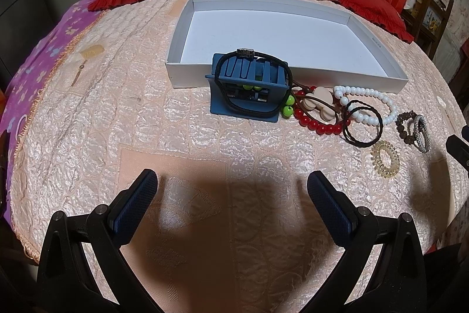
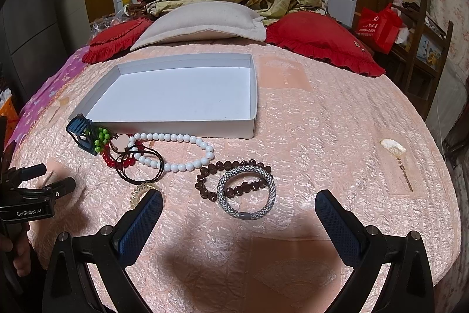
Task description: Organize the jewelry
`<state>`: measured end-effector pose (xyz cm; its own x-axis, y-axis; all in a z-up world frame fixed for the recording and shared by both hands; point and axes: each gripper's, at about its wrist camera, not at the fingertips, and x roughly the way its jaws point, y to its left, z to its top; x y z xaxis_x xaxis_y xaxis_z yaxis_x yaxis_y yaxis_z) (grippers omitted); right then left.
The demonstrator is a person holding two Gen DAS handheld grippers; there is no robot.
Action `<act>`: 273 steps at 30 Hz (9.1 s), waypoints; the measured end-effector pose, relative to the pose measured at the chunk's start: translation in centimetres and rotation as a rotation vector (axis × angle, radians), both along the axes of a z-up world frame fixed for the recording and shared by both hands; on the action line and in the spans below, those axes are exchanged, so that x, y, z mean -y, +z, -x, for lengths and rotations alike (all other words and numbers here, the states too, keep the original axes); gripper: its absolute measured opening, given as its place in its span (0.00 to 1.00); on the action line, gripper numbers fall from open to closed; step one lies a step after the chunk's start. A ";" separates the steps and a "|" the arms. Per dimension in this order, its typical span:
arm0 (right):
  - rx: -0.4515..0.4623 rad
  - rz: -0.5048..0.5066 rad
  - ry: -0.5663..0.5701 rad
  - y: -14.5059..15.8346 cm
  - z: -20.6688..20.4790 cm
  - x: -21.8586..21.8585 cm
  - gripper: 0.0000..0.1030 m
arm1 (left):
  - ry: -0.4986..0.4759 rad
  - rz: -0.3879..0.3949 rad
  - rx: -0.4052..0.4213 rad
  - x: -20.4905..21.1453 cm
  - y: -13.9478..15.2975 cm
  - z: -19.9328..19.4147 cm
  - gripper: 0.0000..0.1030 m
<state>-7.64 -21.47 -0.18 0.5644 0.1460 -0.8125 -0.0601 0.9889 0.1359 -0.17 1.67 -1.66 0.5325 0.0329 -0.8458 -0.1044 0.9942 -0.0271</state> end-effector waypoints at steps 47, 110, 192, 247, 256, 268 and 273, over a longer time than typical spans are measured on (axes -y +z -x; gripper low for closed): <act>-0.018 -0.066 0.021 -1.0 -0.4 -3.9 0.93 | 0.016 0.082 0.035 -4.9 3.3 -2.1 0.99; -0.045 -0.023 0.001 -1.4 -1.1 -5.7 0.92 | -0.067 0.214 0.115 -4.7 0.3 -3.9 0.15; -0.088 0.029 0.131 -5.3 -4.0 -3.1 0.06 | -0.190 0.251 0.240 -1.9 3.9 0.7 0.02; 0.105 -0.063 0.086 2.1 -2.9 -9.0 0.06 | -0.022 0.156 0.308 -5.0 9.0 0.5 0.02; 0.076 -0.096 0.043 3.7 -7.8 -8.1 0.06 | 0.002 0.184 0.323 -5.2 11.3 -6.9 0.02; -0.053 -0.100 0.028 -2.2 -16.4 -9.7 0.06 | -0.039 0.285 0.199 -3.1 5.4 -14.4 0.02; -0.136 -0.113 0.013 -5.2 -17.3 -9.7 0.06 | 0.012 0.247 0.077 -4.4 1.9 -14.9 0.01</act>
